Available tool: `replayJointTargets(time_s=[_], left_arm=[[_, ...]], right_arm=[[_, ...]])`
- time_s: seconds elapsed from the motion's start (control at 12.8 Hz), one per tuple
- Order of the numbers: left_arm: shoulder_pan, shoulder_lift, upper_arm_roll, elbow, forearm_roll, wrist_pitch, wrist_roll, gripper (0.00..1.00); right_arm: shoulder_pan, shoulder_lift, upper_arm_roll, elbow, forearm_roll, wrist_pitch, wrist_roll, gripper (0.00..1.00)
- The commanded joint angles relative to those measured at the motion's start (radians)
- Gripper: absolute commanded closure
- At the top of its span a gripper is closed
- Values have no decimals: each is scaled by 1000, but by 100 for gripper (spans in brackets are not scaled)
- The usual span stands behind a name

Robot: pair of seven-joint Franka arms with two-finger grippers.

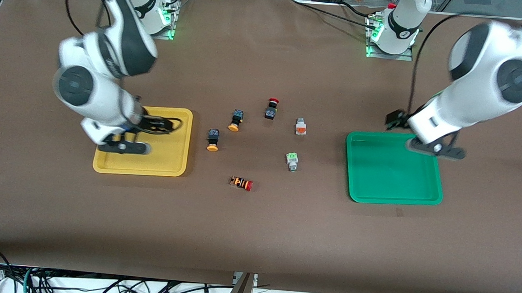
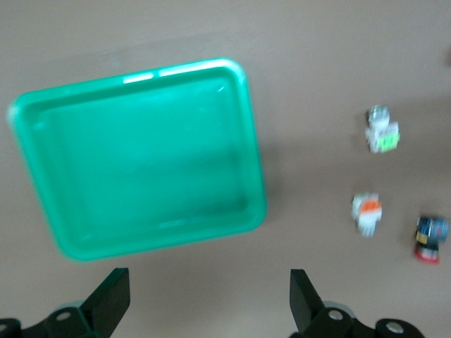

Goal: Place green and yellow buttons in trays

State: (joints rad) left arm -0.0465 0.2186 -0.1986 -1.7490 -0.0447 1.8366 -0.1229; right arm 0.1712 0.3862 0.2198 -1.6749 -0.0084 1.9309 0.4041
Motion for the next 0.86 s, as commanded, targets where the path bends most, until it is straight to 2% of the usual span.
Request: replayJointTargets(time_s=[0.0,0.24,0.47,0.63,0.71,0.78], left_arm=[[-59,141,-44,37,-12,135,-169,0],[-203,258,-42,39,22,342,-384,0],[-302,373,-36,46,80,516,-602,0],[-338,460,-36,119,164,558,-719,0],[-370,505,-31,158,192,559,-780,0],[-406,533,-9,178,238,559,-825,0]], right_arm=[[48,87,15,0,1,90,105,0],[120,192,15,-11,-2,204,211,0],[145,246,15,-87,-5,360,231,0],[151,261,15,-123,-7,424,252,0],[155,266,15,-132,-7,431,254,8],[157,266,15,-140,-8,430,252,60]])
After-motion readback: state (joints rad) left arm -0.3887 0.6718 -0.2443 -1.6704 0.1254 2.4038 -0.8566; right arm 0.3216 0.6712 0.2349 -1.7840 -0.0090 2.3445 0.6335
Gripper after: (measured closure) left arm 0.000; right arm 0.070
